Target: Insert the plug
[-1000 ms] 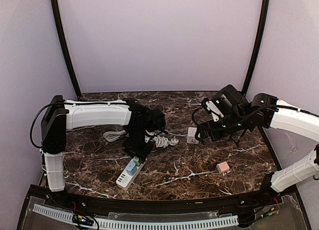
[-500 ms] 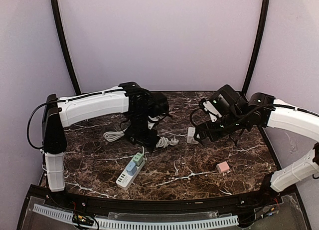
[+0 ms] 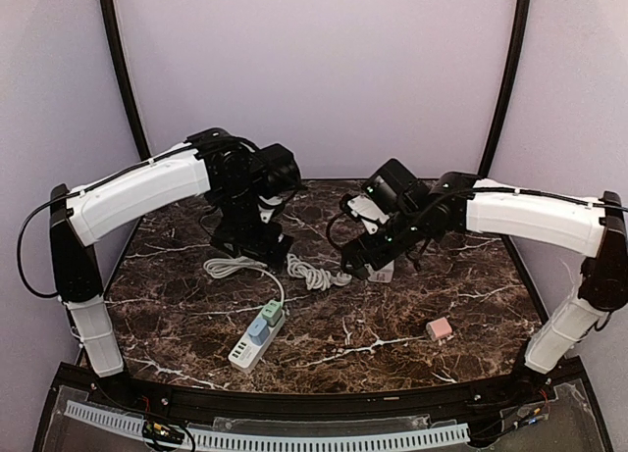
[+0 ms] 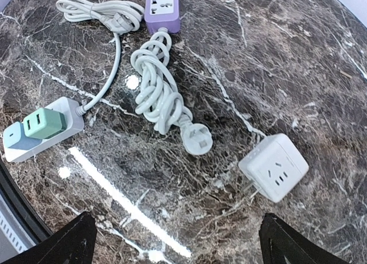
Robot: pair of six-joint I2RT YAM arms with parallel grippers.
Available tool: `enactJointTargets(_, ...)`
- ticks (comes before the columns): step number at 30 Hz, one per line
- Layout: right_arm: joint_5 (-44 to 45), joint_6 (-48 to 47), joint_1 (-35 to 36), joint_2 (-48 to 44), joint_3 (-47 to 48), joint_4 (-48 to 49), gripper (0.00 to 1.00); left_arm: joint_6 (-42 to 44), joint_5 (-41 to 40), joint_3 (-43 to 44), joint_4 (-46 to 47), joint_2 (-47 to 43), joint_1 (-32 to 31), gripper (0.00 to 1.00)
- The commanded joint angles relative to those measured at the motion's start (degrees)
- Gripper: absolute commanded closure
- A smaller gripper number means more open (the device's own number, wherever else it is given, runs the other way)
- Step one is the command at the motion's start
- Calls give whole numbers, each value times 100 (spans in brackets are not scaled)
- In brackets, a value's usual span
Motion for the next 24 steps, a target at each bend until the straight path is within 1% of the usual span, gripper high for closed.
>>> enactJointTargets(1, -328, -347, -44, 630, 526, 358, 1, -119, -251, -161, -375, -559, 204, 1)
enactJointTargets(10, -493, -684, -48, 2063, 1502, 399, 1, -188, -159, -779, -213, -1287, 592, 1)
enactJointTargets(19, -437, -878, -49, 3240, 2359, 298, 1, -149, -81, -1198, -107, -1610, 856, 1)
enactJointTargets(24, -480, -915, -48, 3841, 2861, 166, 8, -91, -51, -1336, -82, -1734, 979, 1)
